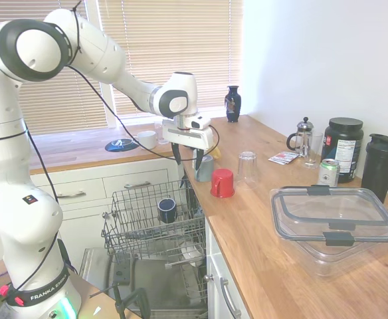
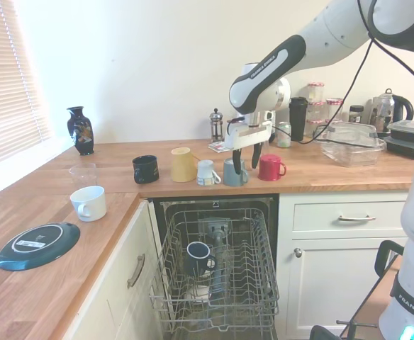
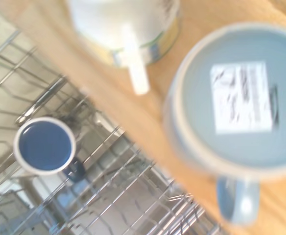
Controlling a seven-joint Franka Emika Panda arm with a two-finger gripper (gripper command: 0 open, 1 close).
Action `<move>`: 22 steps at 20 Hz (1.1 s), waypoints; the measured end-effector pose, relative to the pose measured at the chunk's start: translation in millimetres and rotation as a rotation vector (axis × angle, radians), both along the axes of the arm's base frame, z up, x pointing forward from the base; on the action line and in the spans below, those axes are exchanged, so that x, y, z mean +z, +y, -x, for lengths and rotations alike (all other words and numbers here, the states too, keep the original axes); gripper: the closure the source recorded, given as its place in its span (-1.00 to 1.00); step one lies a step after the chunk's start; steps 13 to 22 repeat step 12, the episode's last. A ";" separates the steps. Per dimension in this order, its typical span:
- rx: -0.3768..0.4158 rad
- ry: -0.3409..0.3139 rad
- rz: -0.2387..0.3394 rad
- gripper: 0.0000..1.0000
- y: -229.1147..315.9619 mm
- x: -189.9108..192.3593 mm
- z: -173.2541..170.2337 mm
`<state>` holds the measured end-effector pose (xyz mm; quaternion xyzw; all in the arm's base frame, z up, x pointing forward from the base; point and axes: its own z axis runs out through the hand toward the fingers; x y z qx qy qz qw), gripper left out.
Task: Unload a mug from dishwasher
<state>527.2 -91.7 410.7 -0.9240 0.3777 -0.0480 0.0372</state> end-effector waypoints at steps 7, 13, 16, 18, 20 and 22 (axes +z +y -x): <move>0.018 -0.044 0.011 -1.00 15.4 -2.5 62.1; 0.017 -0.049 0.017 -1.00 19.1 -20.4 86.1; 0.017 -0.049 0.017 -1.00 19.1 -20.4 86.1; 0.017 -0.049 0.017 -1.00 19.1 -20.4 86.1; 0.017 -0.049 0.017 -1.00 19.1 -20.4 86.1; 0.017 -0.049 0.017 -1.00 19.1 -20.4 86.1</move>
